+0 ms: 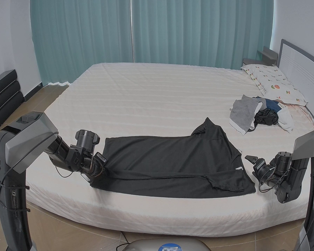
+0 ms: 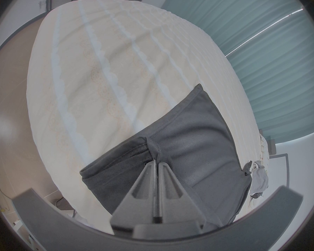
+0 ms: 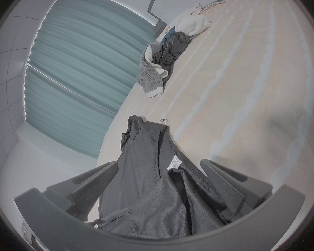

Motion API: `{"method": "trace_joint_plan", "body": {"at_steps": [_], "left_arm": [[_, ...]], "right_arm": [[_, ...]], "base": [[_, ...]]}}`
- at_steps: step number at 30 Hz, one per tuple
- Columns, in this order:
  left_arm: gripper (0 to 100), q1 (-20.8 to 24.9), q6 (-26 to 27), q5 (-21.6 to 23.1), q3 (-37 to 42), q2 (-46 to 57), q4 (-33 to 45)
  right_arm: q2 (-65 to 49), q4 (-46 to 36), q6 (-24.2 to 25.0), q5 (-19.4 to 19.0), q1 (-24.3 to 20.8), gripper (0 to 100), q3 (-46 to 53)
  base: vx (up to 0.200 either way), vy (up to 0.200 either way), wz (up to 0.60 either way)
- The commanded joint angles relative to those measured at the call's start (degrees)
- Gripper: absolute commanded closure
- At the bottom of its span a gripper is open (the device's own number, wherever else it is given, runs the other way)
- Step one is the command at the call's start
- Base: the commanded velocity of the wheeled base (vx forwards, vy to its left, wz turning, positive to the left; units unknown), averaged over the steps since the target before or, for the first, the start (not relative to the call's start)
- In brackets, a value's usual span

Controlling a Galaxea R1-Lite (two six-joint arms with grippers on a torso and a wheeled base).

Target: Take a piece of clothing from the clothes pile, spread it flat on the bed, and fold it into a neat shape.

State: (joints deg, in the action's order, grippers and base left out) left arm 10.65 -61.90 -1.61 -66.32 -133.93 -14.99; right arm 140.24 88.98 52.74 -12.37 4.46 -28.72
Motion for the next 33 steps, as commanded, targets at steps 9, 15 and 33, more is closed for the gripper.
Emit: {"method": "trace_joint_plan", "body": {"at_steps": [9,15,33], "left_arm": [[100,-1.3,-1.2,-0.9,-0.3,-1.3,-4.6],[100,-1.4,-3.2,-1.2,-0.5,-1.5,-6.5],[0,-2.5,-6.7,-0.9,-2.6,-1.4,-6.0]], "right_arm": [[-0.1,0.4,-0.1,0.1,-0.2,0,0.0],[0.0,0.4,-0.1,0.2,-0.8,0,0.0],[-0.1,0.4,-0.3,1.5,-2.1,0,0.2]], "base": [[0.0,0.0,0.0],[0.0,0.0,0.0],[0.0,0.0,0.0]]}}
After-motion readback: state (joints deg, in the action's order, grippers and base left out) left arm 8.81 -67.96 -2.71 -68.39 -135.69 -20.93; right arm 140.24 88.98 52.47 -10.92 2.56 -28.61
